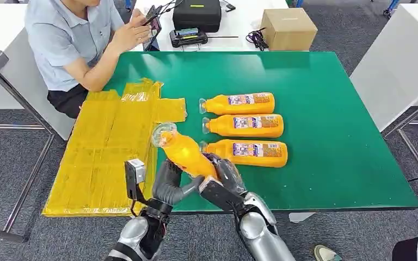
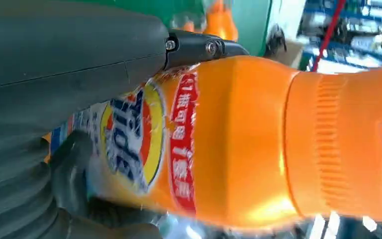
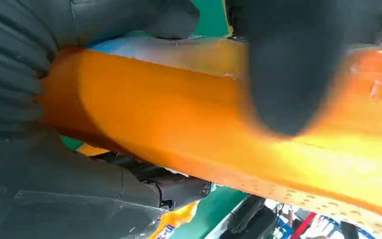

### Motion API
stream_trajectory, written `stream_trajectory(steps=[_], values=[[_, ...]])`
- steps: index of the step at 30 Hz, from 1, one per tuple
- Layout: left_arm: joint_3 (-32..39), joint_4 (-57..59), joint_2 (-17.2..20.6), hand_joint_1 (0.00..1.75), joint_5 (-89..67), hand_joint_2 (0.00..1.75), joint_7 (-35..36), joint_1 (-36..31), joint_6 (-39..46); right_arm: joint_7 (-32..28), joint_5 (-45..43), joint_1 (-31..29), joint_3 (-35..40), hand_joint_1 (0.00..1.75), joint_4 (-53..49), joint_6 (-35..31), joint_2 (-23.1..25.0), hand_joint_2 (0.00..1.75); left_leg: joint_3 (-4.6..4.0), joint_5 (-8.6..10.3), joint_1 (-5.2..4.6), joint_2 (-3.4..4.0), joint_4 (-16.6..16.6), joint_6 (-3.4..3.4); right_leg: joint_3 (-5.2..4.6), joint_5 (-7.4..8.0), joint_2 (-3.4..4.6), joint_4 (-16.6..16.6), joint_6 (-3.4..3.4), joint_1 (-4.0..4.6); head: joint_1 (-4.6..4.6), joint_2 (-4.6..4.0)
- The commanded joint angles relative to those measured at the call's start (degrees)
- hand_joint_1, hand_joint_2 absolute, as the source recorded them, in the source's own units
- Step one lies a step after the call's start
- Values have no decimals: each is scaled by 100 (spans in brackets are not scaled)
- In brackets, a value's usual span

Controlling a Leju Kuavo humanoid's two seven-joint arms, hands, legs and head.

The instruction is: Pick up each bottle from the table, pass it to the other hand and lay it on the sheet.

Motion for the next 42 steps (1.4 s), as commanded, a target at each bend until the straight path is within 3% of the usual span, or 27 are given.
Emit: stream_trajectory(steps=[1,7,8,9,10,12,14,15,16,21,25,31,34,37,42], values=[[-157,626,-37,0,-365,175,-98,-513,767,121,232,-143,508,173,101,-109,-25,175,8,-2,4,-5,0,-8,10,-4,-7,-1,-9,5,0,0],[-123,628,-37,0,-633,175,-32,-624,1238,226,313,-134,566,175,159,-168,-9,175,10,-5,8,-5,4,-9,14,-7,-9,2,-12,8,2,0],[-115,617,-37,75,-584,175,-79,-629,1212,224,310,-141,568,175,176,-165,-7,175,9,-3,5,-6,1,-7,12,-5,-9,0,-10,6,0,0],[-115,617,-37,161,-584,175,-79,-629,1212,224,310,-141,568,173,176,-165,-7,175,16,-7,10,-7,5,-11,22,-9,-11,1,-14,10,0,0],[-86,603,-37,175,-517,175,-134,-619,1135,217,299,-153,568,169,203,-165,2,175,6,-2,5,-4,1,-7,9,-3,-7,0,-9,5,0,0],[-77,580,-37,175,-555,175,-178,-604,1119,206,268,-146,544,169,209,-178,7,175,14,-5,8,-3,4,-10,17,-6,-6,1,-13,9,2,0],[-32,513,-37,175,-402,175,-193,-562,1029,200,255,-149,533,147,215,-176,-6,175,7,-1,6,-5,1,-8,11,-3,-7,0,-10,6,2,0],[-8,493,-37,175,-306,175,-191,-551,983,194,244,-150,524,147,218,-179,-3,175,15,-6,10,-4,4,-11,19,-7,-7,1,-14,11,0,0],[48,462,-37,175,81,175,-146,-528,754,182,225,-169,507,7,248,-176,2,175,8,-2,5,-4,1,-7,12,-3,-6,-1,-10,6,2,0],[64,462,-37,175,221,175,-134,-525,642,174,218,-177,502,7,263,-177,3,175,9,-3,8,-3,2,-7,13,-3,-5,-1,-10,8,2,0],[122,453,-37,175,969,175,-70,-479,-153,86,167,-276,462,0,453,-205,2,175,33,-17,15,1,9,-16,39,-15,-5,0,-21,17,0,0],[148,163,-37,175,1003,175,-84,-371,-232,44,158,-292,432,0,495,-211,25,175,17,-8,8,2,2,-10,21,-7,-1,-1,-13,9,2,0],[210,-72,-13,175,379,175,-173,-330,111,41,180,-223,391,0,446,-256,14,175,9,-5,7,3,3,-8,13,-4,1,0,-11,8,2,0],[209,-502,38,175,-1283,175,-210,-289,832,86,209,-5,287,0,195,-328,-9,175,15,-8,9,2,4,-11,20,-7,-2,0,-14,10,0,0],[485,-1273,73,175,-3648,175,65,-156,1046,84,217,236,105,0,-135,-314,-12,175,20,-13,10,-3,5,-12,25,-13,-7,1,-16,12,2,0]])
